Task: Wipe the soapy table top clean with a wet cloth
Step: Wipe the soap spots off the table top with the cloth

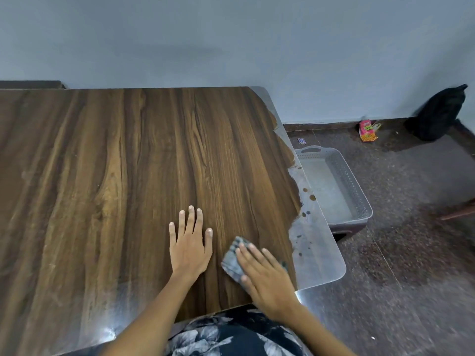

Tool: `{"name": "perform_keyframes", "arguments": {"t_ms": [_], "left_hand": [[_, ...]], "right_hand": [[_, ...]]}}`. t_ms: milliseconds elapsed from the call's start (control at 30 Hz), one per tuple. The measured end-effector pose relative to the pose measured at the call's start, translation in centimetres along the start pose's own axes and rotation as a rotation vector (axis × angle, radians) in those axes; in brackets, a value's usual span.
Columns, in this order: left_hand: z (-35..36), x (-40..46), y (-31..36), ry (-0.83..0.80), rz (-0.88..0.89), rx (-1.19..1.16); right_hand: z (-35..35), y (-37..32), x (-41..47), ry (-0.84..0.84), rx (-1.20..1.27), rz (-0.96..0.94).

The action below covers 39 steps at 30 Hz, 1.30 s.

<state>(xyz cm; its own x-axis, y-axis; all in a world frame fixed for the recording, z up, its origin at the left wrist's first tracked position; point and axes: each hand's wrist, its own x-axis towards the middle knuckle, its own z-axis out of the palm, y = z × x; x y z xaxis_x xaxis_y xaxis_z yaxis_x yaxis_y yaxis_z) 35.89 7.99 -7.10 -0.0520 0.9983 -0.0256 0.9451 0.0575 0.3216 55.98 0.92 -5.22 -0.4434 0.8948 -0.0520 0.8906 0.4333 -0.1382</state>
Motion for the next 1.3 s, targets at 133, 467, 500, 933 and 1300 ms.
{"name": "perform_keyframes", "arguments": {"t_ms": [133, 467, 500, 933, 1300], "left_hand": [[0.0, -0.7, 0.3, 0.005, 0.02, 0.004], [1.2, -4.4, 3.6, 0.008, -0.071, 0.009], [1.3, -4.9, 4.0, 0.018, -0.09, 0.011], [2.5, -12.7, 7.8, 0.024, -0.183, 0.016], [1.9, -16.0, 6.5, 0.062, -0.3, -0.011]], "right_hand": [[-0.7, 4.4, 0.0, 0.038, -0.009, 0.236], [0.3, 0.3, -2.1, 0.025, 0.013, -0.029], [0.2, 1.0, -3.8, 0.017, 0.006, -0.038], [-0.6, 3.5, -4.5, -0.001, 0.042, 0.063], [-1.1, 7.9, -3.7, 0.001, 0.073, 0.393]]}}
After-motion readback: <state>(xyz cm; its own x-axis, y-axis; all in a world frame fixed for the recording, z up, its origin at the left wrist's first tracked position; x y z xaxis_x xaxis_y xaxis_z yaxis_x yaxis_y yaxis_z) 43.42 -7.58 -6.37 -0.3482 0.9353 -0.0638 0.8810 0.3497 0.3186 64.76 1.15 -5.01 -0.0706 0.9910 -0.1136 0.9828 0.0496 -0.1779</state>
